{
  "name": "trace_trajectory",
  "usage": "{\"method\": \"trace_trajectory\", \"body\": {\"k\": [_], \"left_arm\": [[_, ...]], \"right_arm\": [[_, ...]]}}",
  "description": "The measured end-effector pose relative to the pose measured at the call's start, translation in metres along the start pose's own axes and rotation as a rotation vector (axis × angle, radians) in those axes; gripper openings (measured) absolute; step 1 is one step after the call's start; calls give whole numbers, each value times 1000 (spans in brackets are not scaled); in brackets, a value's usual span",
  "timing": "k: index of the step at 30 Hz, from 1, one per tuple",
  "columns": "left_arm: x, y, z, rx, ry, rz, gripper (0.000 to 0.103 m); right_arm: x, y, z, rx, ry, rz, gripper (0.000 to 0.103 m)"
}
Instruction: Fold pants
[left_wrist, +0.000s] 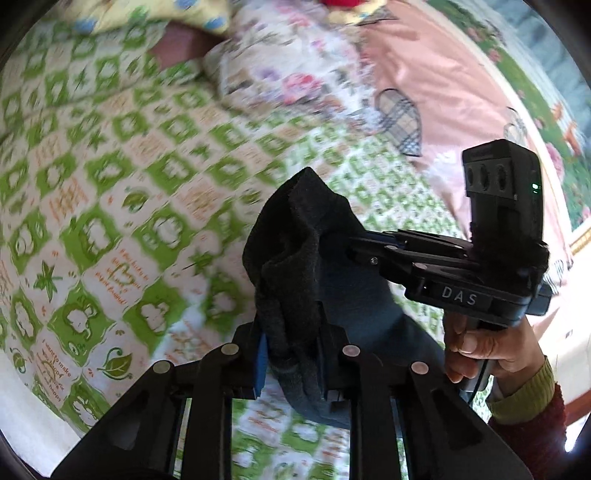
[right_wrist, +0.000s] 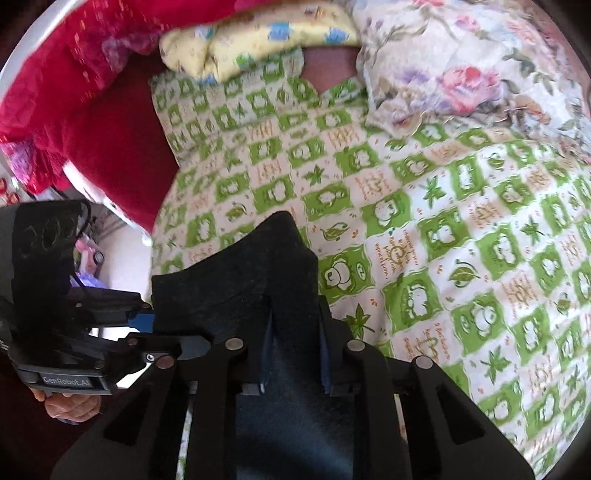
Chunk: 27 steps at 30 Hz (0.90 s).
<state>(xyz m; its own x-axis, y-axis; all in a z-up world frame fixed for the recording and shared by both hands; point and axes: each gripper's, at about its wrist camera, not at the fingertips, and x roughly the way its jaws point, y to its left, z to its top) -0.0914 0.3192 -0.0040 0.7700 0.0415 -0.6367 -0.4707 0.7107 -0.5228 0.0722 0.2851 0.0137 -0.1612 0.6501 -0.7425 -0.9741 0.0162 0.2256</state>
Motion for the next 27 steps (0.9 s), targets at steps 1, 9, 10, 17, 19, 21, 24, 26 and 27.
{"method": "trace_trajectory", "body": {"k": [1,9,10,17,19,21,24,26,27], "left_arm": [[-3,-9,0,25,-9,-8,20],[-24,-66,-2,136,-38,-94,19],[-26,-76,-4,157,-38,-106,19],[-29,-136,-21,256,-22,-196,19],[-27,-155,-29,285,-5,-221,19],[-24,-174,-37,316,6,-241,19],[-20,-199,-49,358,25,-270,19],[-19,-211,-56,378,38,-288,19],[-18,-219,-59,390,45,-298,19]], "right_arm": [[-7,0,-1,8,-13,2,22],[-77,1,-27,48,-143,-24,21],[-85,0,-33,55,-161,-25,20],[-144,-13,-86,118,-307,-44,20],[-159,-17,-106,140,-342,-57,20],[-172,-21,-123,160,-369,-68,20],[-194,-28,-149,205,-415,-74,20],[-207,-31,-167,235,-445,-83,20],[-212,-31,-173,245,-455,-87,20]]}}
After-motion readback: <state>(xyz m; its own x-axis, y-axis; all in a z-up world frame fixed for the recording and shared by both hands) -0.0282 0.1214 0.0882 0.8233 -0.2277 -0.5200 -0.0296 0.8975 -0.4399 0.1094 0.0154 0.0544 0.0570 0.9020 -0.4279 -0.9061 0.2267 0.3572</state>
